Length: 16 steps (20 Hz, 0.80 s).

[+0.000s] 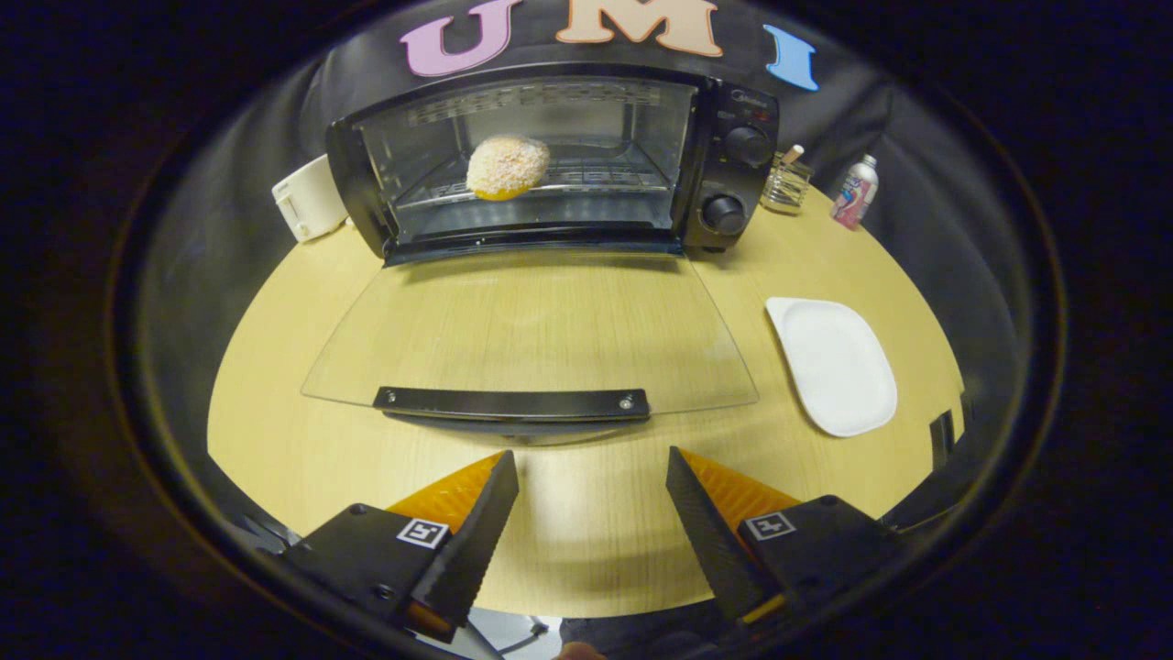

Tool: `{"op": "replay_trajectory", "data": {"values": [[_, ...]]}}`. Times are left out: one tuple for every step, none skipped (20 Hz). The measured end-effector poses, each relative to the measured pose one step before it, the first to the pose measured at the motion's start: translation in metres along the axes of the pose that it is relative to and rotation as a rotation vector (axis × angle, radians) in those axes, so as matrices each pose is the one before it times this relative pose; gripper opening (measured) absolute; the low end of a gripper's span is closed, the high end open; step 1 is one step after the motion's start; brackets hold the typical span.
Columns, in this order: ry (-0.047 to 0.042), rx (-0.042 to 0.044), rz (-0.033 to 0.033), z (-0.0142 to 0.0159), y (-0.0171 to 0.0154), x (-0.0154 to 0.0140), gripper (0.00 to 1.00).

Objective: Open the toaster oven, put the food inside, and close the toaster oven door.

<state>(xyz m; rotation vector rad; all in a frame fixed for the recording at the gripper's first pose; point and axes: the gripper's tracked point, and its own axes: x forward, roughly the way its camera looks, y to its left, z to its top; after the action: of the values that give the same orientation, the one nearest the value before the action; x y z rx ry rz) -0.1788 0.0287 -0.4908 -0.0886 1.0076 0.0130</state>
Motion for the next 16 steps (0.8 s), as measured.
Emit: {"op": "replay_trajectory", "data": {"values": [[0.00503,-0.00342,-0.00239,0.00015,0.00132,0.00252,1.0],[0.00829,-0.00976,-0.00163,-0.00081,0.00011,0.00152,1.0],[-0.00157,-0.00473,-0.0013,0.00121,0.00062,0.00059,1.0],[-0.00399,-0.0054,-0.00145,0.00158,0.00006,-0.00136,1.0],[-0.00876,-0.00332,-0.00125,0.00226,-0.00074,-0.00244,1.0],[-0.01147,-0.00068,-0.00132,0.00341,-0.00009,-0.00356,0.99],[-0.00942,0.00035,-0.00175,0.00203,-0.00033,-0.00386,0.99],[-0.00991,0.00109,-0.00175,0.00357,0.00018,-0.00392,0.99],[-0.00883,0.00071,-0.00127,0.00354,-0.00089,-0.00235,0.99],[-0.00908,-0.00092,-0.00132,0.00423,-0.00024,-0.00361,0.99],[-0.01033,-0.00243,-0.00088,0.00388,0.00014,-0.00301,0.99],[-0.01142,-0.00144,-0.00095,0.0047,0.00018,-0.00257,0.99],[-0.01057,0.00041,0.00021,0.00453,0.0,-0.00305,0.99],[-0.01369,0.0035,0.00274,0.00646,0.0003,-0.00132,0.99],[-0.01802,0.00819,0.0022,0.00793,0.00056,-0.00157,0.99],[-0.02045,0.01404,0.00373,0.01012,0.00133,-0.00164,0.99]]}}
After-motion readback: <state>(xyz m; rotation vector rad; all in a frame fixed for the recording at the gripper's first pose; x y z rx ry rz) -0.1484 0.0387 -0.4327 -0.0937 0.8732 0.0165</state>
